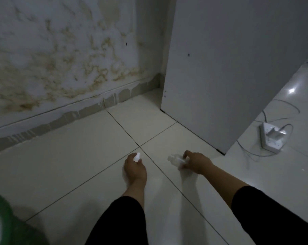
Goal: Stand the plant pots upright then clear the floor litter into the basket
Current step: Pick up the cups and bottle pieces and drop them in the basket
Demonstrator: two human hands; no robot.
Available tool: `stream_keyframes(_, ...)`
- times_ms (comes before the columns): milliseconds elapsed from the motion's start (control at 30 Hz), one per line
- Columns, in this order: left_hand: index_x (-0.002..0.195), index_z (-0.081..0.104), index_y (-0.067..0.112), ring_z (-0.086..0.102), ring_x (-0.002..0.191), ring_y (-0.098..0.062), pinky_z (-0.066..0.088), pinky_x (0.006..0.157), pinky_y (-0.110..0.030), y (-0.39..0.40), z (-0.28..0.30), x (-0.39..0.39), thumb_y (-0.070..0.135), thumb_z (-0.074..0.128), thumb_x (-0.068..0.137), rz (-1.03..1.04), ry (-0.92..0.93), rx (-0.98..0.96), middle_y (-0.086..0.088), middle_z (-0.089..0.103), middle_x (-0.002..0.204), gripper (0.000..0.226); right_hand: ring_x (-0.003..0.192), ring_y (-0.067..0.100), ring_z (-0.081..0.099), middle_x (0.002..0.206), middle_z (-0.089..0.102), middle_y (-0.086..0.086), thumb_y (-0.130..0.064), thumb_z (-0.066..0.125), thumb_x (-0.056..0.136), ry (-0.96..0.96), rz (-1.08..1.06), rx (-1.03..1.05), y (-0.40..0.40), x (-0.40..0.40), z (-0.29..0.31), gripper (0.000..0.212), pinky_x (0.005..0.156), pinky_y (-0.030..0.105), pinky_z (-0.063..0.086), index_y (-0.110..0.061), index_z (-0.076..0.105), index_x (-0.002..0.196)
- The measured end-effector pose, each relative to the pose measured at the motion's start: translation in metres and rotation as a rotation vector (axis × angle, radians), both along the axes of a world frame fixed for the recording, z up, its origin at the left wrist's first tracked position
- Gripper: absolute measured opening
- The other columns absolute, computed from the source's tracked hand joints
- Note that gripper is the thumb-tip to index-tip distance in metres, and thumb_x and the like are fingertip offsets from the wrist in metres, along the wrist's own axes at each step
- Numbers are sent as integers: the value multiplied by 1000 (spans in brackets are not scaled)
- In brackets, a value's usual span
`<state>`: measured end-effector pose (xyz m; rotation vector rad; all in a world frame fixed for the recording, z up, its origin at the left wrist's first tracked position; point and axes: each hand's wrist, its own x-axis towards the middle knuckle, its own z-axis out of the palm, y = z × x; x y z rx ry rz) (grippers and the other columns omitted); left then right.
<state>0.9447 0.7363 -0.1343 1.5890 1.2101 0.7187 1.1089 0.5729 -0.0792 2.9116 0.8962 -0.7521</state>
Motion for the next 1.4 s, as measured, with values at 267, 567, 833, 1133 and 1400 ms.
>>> stream_keyframes(267, 112, 59, 0, 60, 101, -35, 43, 78, -27, -8, 80, -10, -1, 66, 80, 1, -178, -158, -20, 64, 110, 33, 90, 24, 62, 111, 63, 9, -56, 67, 82, 8, 24, 223, -2, -26, 66, 54, 78, 36, 53, -19, 50, 118)
stream_keyframes(567, 117, 60, 4, 52, 91, -17, 37, 74, -20, 10, 185, -68, 13, 66, 86, 54, -215, -58, -8, 59, 106, 33, 89, 21, 65, 106, 64, 4, -55, 59, 89, 84, 49, 737, 47, -89, 129, 48, 79, 40, 56, -18, 50, 118)
stream_keyframes(833, 87, 61, 12, 54, 76, -23, 38, 65, -27, 59, 247, -180, 27, 59, 90, 326, -225, 41, -11, 62, 84, 15, 81, 13, 61, 98, 62, -2, -55, 57, 90, 212, 188, 989, 118, -186, 159, 40, 74, 38, 54, -22, 53, 111)
stream_keyframes(1133, 88, 67, 1, 61, 87, -35, 48, 73, -37, 72, 299, -334, 31, 63, 84, 692, -193, -1, -18, 66, 88, 31, 81, 14, 57, 96, 58, -3, -54, 55, 92, 372, 440, 1193, 174, -320, 190, 37, 68, 32, 48, -19, 56, 103)
stream_keyframes(1400, 101, 61, -1, 64, 99, -33, 54, 88, -43, 56, 301, -392, 28, 70, 76, 666, 70, -152, -20, 65, 107, 39, 82, 12, 59, 94, 59, -6, -64, 53, 87, 424, 609, 1156, 186, -386, 186, 42, 73, 43, 56, -26, 52, 105)
